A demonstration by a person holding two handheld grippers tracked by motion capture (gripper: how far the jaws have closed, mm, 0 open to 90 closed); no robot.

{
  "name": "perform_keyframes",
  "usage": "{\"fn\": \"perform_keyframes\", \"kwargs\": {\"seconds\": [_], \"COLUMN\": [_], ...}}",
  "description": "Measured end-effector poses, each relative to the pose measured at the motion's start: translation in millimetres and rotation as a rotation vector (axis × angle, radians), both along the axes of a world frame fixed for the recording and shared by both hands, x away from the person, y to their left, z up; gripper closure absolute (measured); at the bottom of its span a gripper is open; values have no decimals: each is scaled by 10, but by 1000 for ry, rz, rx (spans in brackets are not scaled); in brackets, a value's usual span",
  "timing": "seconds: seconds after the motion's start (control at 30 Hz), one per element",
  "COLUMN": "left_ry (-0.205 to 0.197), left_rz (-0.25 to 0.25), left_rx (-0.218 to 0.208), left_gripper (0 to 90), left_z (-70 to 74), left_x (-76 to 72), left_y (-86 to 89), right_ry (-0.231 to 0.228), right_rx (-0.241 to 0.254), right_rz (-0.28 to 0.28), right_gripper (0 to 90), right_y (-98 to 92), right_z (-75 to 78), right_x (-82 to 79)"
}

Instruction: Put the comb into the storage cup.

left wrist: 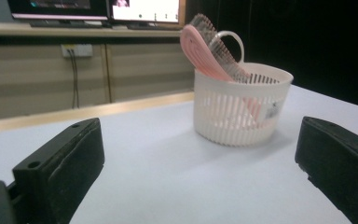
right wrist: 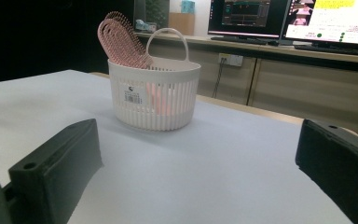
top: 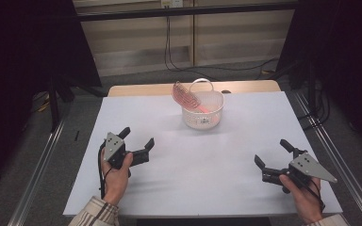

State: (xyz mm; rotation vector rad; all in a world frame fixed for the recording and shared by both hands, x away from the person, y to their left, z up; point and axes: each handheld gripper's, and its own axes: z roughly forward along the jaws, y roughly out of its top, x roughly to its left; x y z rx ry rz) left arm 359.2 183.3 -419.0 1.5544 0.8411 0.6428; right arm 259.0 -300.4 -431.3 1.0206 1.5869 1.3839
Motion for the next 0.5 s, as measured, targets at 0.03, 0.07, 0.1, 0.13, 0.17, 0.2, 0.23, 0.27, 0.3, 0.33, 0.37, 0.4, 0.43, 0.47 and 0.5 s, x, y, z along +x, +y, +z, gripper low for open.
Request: {"fn": "perform_keyframes", "kwargs": {"seconds": [0.03, 0.07, 0.1, 0.13, 0.17, 0.2, 0.23, 0.27, 0.3, 0.33, 0.37, 0.4, 0.43, 0.47, 0.5], "left_ry": [1, -2, 1, 4, 3, 0, -3, 2, 6, 3, 3, 9, 6, 2, 4], "left_rz": [4, 4, -4, -7, -6, -5, 4, 4, 3, 3, 0, -2, 4, 3, 0], "left_rx": [-1, 7, 4, 0, -5, -12, -19, -26, -26, -27, -19, -19, -21, -8, -4], "left_gripper": [14, 16, 16, 16, 16, 16, 16, 16, 16, 16, 16, 16, 16, 16, 16], "left_z": [-12, -19, -22, -21, -14, -5, 1, 3, 0, -3, -5, -6, -11, -12, -13], "left_x": [-24, -45, -64, -84, -104, -125, -149, -170, -189, -204, -223, -247, -278, -303, -319], "left_y": [5, 17, 23, 36, 52, 68, 89, 107, 120, 126, 140, 154, 161, 178, 192], "right_ry": [0, -2, -4, -4, -4, -2, -2, 0, 1, 0, 0, 1, 2, 0, 0], "right_rx": [1, 1, 1, 2, 2, 4, 2, 2, 6, 8, 8, 8, 12, 15, 18], "right_rz": [1, 3, 3, 4, 3, 1, 1, 0, -6, -6, -8, -8, -13, -14, -17], "right_gripper": [1, 1, 1, 1, 1, 1, 1, 1, 2, 2, 2, 2, 2, 2, 2], "right_y": [0, -1, -3, -4, -5, -5, -8, -9, -8, -12, -15, -18, -18, -19, -18], "right_z": [1, 1, 1, 3, 3, 1, -1, -2, -2, -2, -2, 0, 3, 5, 6], "right_x": [-3, -5, -7, -8, -8, -9, -9, -12, -13, -10, -10, -13, -16, -17, -20]}}
